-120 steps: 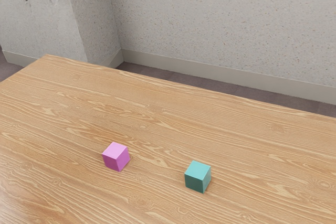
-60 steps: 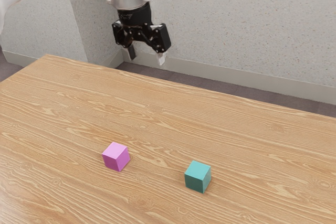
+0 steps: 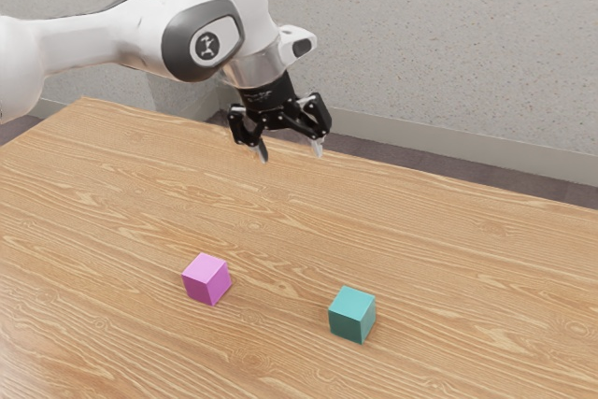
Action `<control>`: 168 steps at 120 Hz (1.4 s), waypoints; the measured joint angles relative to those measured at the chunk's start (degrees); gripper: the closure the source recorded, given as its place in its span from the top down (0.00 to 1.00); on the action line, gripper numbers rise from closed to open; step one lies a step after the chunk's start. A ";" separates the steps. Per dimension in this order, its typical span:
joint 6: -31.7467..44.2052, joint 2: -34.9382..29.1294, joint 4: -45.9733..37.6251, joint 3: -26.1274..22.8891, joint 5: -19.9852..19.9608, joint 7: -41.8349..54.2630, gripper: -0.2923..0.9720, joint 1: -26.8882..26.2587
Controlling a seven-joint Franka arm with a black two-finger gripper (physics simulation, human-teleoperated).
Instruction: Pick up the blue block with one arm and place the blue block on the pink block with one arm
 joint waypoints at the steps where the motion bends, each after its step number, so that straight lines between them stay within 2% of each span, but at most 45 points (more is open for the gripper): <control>1: 0.23 -0.02 -0.32 -0.03 -0.01 -0.18 0.76 -0.68; 12: 2.49 0.11 -3.24 -0.18 0.02 -2.45 0.75 -7.13; 20: 3.62 0.92 -3.96 -0.13 0.42 -3.88 0.72 -8.94; 34: 4.93 2.33 -5.09 0.19 1.97 -6.02 0.69 -5.38; 44: 6.01 2.86 -6.16 0.25 2.77 -7.31 0.71 -3.61; 92: 12.73 9.92 -7.73 0.17 3.19 -10.21 0.76 -4.33; 168: 21.64 17.93 -7.83 -0.01 2.40 -0.13 0.77 -4.99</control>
